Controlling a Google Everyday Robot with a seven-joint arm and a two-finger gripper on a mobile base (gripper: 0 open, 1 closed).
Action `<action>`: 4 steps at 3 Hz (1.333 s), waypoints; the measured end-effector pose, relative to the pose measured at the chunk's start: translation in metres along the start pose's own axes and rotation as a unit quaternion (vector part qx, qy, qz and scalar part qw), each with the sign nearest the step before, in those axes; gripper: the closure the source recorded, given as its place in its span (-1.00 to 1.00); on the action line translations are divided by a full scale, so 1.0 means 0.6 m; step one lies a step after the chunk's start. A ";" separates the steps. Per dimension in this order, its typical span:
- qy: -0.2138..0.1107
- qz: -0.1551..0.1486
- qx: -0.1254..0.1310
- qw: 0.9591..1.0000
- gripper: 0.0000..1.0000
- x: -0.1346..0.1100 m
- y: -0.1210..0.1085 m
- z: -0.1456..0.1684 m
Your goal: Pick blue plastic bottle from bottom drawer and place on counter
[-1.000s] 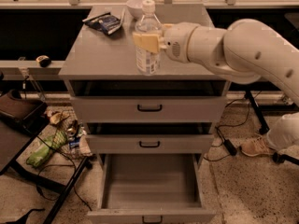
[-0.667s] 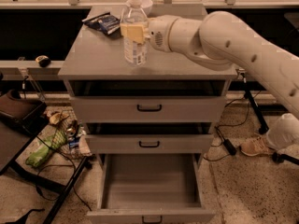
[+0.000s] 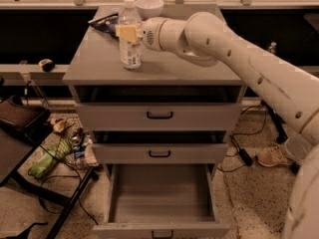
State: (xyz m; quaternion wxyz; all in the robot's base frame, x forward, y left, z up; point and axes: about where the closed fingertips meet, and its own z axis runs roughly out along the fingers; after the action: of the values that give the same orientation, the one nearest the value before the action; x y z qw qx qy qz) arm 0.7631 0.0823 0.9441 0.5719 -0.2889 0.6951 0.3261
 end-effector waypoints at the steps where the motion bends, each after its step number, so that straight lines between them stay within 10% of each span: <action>1: 0.006 0.004 -0.002 1.000 1.00 0.013 -0.011 0.021; 4: 0.006 0.005 -0.002 1.000 -0.31 0.013 -0.011 0.021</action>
Offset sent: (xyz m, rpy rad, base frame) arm 0.0112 0.0055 -0.0109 -0.0032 0.0146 0.0048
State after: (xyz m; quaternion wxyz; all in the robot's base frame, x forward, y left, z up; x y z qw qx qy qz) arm 0.7743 0.0878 0.9338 0.5655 -0.2891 0.6991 0.3285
